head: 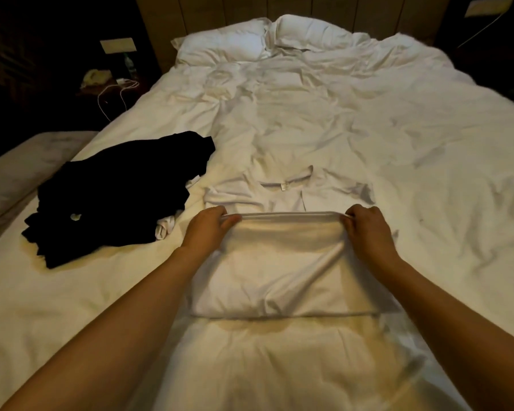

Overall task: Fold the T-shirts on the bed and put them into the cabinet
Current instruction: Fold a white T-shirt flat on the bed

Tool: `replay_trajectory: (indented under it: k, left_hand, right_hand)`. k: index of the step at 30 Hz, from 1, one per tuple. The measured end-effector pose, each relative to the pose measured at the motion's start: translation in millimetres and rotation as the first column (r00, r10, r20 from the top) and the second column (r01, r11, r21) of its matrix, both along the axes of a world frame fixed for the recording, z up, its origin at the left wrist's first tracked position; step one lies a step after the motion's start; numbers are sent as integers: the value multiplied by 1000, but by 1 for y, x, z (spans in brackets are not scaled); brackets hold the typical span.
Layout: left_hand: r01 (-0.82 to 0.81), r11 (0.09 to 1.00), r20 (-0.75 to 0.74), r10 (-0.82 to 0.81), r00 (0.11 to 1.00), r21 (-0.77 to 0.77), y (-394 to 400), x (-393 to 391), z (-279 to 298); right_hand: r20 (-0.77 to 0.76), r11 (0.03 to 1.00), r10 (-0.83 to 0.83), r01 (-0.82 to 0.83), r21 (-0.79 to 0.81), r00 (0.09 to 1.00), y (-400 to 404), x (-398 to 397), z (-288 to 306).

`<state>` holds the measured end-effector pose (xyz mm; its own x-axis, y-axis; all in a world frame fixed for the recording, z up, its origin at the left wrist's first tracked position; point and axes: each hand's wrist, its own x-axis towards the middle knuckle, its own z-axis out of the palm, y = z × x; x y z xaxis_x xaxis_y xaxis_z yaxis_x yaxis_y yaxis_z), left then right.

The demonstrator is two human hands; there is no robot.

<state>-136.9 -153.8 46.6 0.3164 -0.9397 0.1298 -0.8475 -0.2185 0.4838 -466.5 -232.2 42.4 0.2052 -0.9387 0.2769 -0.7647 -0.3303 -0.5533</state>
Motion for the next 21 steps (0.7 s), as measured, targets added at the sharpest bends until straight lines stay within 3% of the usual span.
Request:
replay_trajectory:
  k: [2,4,7,12,15,21]
  left_hand:
    - [83,995,-74,-80,994,47,-18,5,0]
    - [139,986,15,-141,990,87,-36,12,-3]
    - [169,985,89,-171,981,23,-70,28,-13]
    - [109,993,197,-96,976,-52,-116,41,-28]
    - [57,992,253,-28,967,-111,-140,46,-30]
    - [71,993,311,-39,950,-91,-183,58,-31]
  right_hand:
    - [-25,1000,-19,20,21,999,-24,6,-6]
    - [4,998,-56,56,34,998,-42,10,-10]
    - [46,993,-118,117,20,992,-72,15,-18]
    - [-33,995,-92,91,-45,995,-123,32,-26]
    - [-159,990,-76,56,-127,984,-150,44,-30]
    - [-256,978,-146,101,-182,955,-191,57,-39]
